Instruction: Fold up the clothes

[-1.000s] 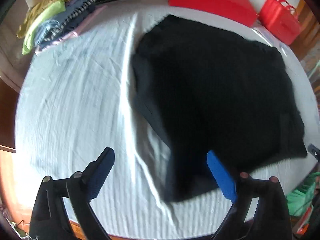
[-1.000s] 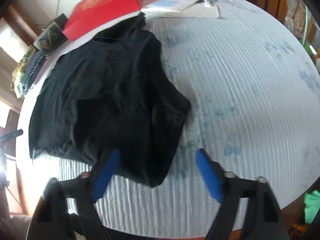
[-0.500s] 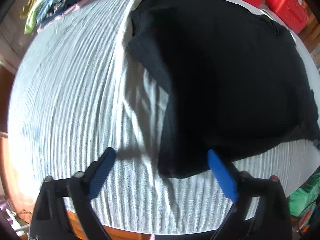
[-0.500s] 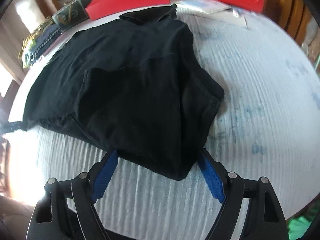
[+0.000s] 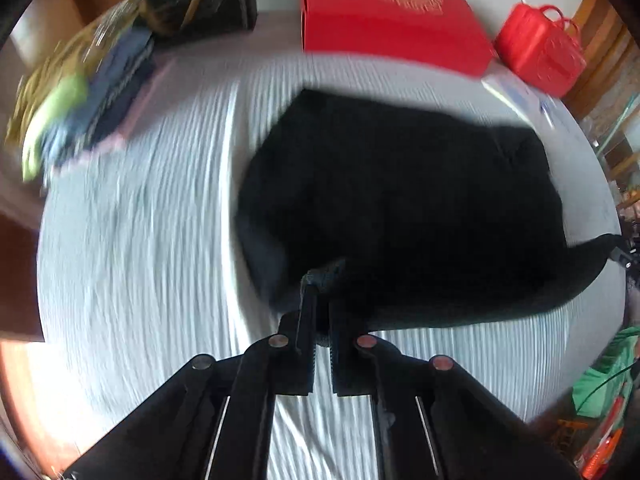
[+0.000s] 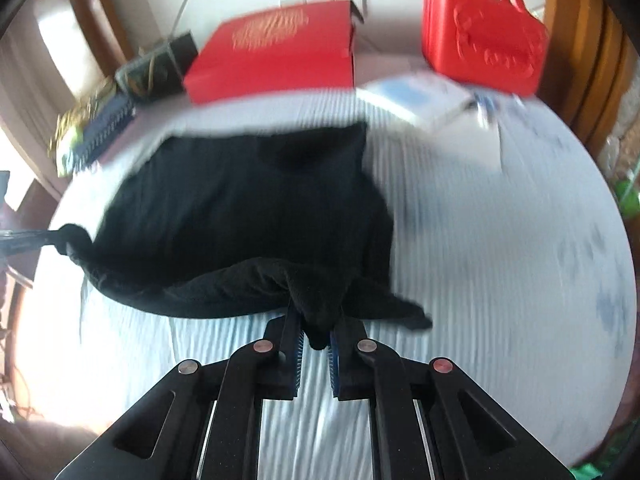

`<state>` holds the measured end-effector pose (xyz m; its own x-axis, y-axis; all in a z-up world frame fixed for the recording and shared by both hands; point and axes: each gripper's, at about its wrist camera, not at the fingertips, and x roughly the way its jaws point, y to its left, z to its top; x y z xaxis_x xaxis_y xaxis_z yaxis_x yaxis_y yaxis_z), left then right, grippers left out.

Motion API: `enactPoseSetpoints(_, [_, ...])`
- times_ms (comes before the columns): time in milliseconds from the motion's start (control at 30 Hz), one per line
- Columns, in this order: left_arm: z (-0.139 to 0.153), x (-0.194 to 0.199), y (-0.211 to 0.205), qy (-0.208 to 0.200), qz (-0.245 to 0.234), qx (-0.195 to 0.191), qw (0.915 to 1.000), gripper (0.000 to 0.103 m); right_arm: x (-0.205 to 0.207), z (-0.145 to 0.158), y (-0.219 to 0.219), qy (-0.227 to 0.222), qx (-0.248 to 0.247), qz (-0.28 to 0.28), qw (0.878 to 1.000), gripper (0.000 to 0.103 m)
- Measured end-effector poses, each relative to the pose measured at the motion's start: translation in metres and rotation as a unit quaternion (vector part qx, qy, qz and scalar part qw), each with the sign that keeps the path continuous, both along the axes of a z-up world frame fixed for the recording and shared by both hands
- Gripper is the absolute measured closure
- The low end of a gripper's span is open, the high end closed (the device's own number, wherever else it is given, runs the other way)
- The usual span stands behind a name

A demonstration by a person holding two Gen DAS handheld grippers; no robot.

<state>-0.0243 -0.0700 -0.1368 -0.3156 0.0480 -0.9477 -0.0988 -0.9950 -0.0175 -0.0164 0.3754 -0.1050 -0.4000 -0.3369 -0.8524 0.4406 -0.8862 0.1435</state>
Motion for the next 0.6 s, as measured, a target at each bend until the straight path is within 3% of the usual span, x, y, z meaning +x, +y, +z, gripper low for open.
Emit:
enactPoseSetpoints(100, [-0.006, -0.081, -0.001, -0.011, -0.008, 0.0, 0.9999, 0.098, -0.076, 0.01, -0.023, -0.006, 0.004, -0.006, 1.0, 0.093])
enactPoseSetpoints(200, [-0.02, -0.15, 0.009, -0.024, -0.008, 0.006, 0.9997, 0.096, -0.153, -0.007, -0.046, -0.046, 0.012, -0.023, 0.999, 0.091])
enactPoseSetpoints(267, [-0.033, -0.187, 0.01, -0.044, -0.002, -0.002, 0.999, 0.092, -0.189, -0.025, -0.057, -0.072, 0.022, -0.044, 0.996, 0.078])
enactPoseSetpoints(300, [-0.033, -0.193, 0.01, -0.043, -0.002, -0.006, 0.9991, 0.091, -0.2, -0.029, -0.057, -0.077, 0.026, -0.063, 0.995, 0.069])
enactPoseSetpoints(367, [-0.028, -0.197, 0.006, -0.032, -0.003, -0.006, 0.9995, 0.083, -0.204, -0.03, -0.05, -0.082, 0.007, -0.087, 0.993, 0.064])
enactPoseSetpoints(433, [-0.02, -0.195, -0.001, -0.016, -0.005, -0.001, 0.9999, 0.054, -0.195, -0.029, -0.038, -0.085, -0.012, -0.101, 0.991, 0.044])
enactPoseSetpoints(467, [-0.017, -0.188, -0.007, -0.007, 0.0, -0.004, 1.0, 0.047, -0.186, -0.028, -0.031, -0.085, -0.021, -0.105, 0.991, 0.037])
enactPoseSetpoints(500, [-0.021, -0.178, -0.011, -0.008, 0.004, -0.007, 0.9999, 0.043, -0.176, -0.027, -0.024, -0.086, -0.031, -0.109, 0.99, 0.025])
enactPoseSetpoints(533, [-0.025, -0.168, -0.015, -0.009, 0.009, -0.009, 0.9999, 0.043, -0.167, -0.027, -0.016, -0.088, -0.04, -0.113, 0.989, 0.02])
enactPoseSetpoints(600, [-0.034, -0.149, -0.024, -0.011, 0.019, -0.015, 0.9997, 0.043, -0.149, -0.033, 0.001, -0.1, -0.061, -0.129, 0.985, 0.02])
